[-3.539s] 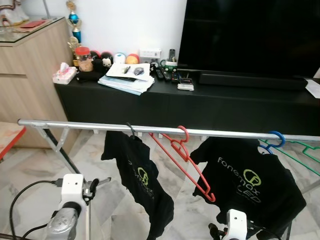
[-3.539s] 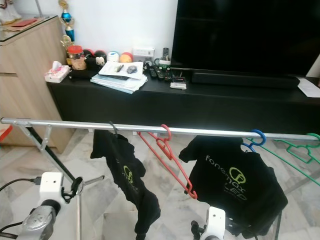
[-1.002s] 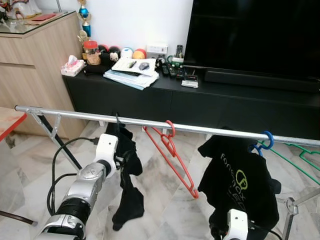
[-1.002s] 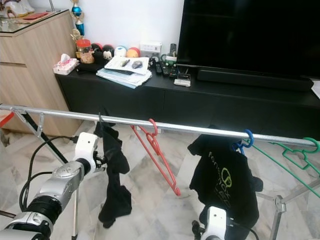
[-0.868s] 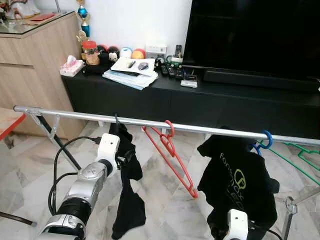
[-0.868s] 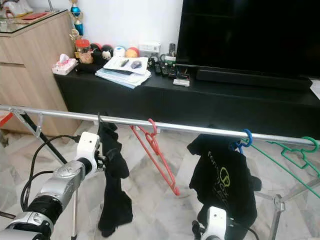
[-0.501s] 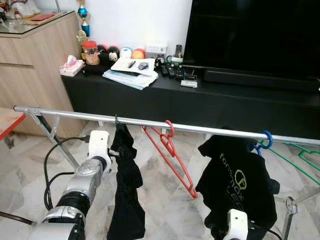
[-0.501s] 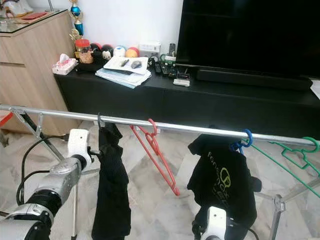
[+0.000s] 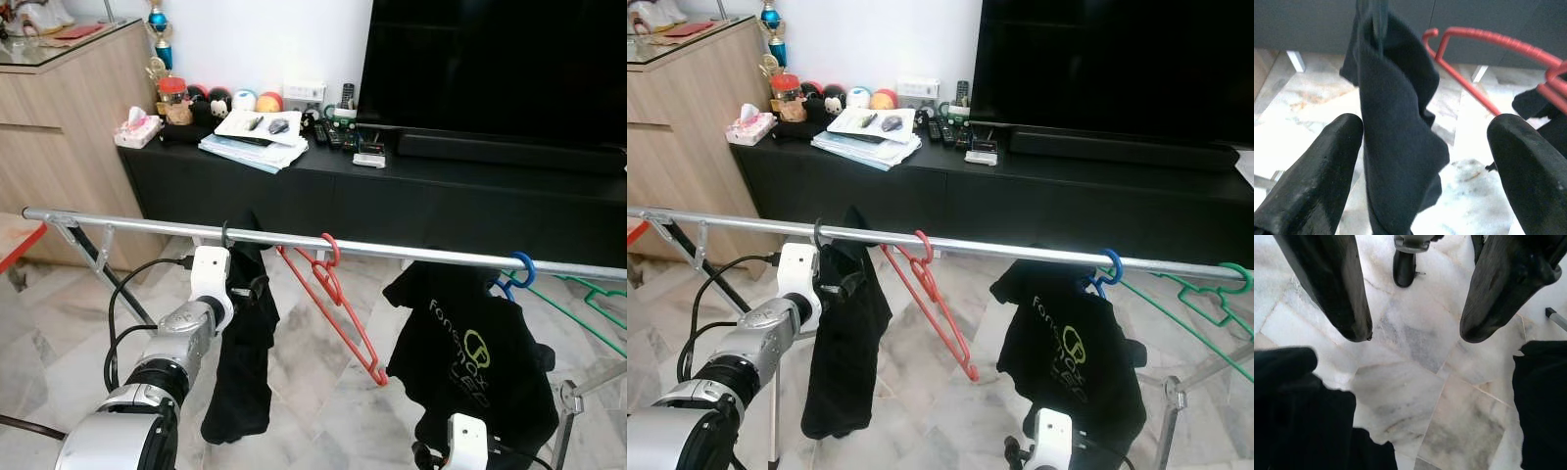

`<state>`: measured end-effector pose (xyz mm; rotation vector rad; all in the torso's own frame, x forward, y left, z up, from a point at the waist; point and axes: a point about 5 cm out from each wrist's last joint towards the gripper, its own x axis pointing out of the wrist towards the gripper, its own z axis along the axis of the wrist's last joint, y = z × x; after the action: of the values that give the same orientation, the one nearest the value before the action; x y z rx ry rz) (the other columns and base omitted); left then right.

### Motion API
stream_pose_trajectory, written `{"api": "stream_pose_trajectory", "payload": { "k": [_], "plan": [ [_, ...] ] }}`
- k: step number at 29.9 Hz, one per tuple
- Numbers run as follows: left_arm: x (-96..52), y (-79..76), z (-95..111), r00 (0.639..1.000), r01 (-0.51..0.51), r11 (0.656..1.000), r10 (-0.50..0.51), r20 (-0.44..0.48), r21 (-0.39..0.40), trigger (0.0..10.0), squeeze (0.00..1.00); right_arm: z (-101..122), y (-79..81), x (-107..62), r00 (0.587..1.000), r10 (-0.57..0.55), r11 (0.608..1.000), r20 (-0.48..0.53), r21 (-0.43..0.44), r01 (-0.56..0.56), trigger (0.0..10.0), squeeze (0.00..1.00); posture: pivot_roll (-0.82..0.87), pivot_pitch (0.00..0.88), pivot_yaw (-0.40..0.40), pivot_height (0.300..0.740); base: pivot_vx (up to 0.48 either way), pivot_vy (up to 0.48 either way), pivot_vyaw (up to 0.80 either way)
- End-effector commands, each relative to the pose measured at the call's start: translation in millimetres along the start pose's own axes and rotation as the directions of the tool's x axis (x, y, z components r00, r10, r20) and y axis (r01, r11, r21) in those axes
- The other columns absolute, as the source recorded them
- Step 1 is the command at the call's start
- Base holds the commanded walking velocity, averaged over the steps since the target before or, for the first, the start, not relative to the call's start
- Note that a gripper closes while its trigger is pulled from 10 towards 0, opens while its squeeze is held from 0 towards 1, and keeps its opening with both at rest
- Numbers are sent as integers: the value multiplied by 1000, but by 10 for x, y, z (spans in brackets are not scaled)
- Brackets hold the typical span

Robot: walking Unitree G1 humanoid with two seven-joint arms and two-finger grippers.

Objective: Hang hanger

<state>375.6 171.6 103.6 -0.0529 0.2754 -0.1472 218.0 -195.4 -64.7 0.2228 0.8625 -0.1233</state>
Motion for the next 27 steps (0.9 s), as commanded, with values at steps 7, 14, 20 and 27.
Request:
{"api": "stream_pose_trajectory", "payload": {
  "k": [7, 14, 20, 27],
  "plan": [
    [-5, 87, -18, 995, -96, 992, 97, -14, 76, 10000, 0, -87, -99, -31, 1000, -14, 1000, -17, -15, 14, 10000, 0, 63, 128, -42, 740, 0, 0, 0],
    [8, 45, -2, 998, -67, 994, 67, -4, 81, 10000, 0, -149, -177, -59, 999, -21, 999, -28, -31, 20, 10000, 0, 44, 162, -49, 740, 0, 0, 0],
    [11, 27, 5, 999, -50, 993, 50, 3, 105, 10000, 0, -197, -232, -81, 999, -23, 999, -36, -38, 21, 10000, 0, 32, 185, -53, 740, 0, 0, 0],
    [15, 76, 88, 996, -87, 990, 83, 36, 115, 0, 0, -279, -349, -132, 999, -18, 998, -46, -62, 15, 10000, 0, 5, 230, -66, 740, 0, 0, 0]
  ]
}}
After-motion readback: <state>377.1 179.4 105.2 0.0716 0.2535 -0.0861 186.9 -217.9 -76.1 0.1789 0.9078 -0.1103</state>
